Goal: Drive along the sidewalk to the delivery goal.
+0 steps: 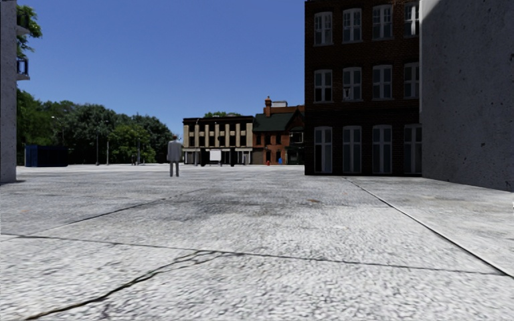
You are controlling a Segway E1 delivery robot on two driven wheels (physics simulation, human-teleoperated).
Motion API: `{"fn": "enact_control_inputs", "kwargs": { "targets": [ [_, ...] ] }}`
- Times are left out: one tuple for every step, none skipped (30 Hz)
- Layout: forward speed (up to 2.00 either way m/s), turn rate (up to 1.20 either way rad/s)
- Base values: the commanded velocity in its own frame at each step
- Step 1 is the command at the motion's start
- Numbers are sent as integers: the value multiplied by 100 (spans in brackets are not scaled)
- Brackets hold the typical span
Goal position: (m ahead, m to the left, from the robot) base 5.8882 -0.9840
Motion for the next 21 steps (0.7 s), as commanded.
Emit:
{"fn": "enact_control_inputs", "kwargs": {
  "targets": [
    [200, -40],
    [200, -40],
    [200, -40],
    [200, -40],
    [200, -41],
    [200, -41],
    [198, -41],
    [198, -41],
    [182, -41],
    [158, -41],
    [139, -41],
    [139, -41],
    [132, -41],
    [130, -41],
    [129, -41],
    [129, -41],
    [129, -41],
    [129, -41],
    [129, -41],
    [129, -41],
    [129, -41]
  ]
}}
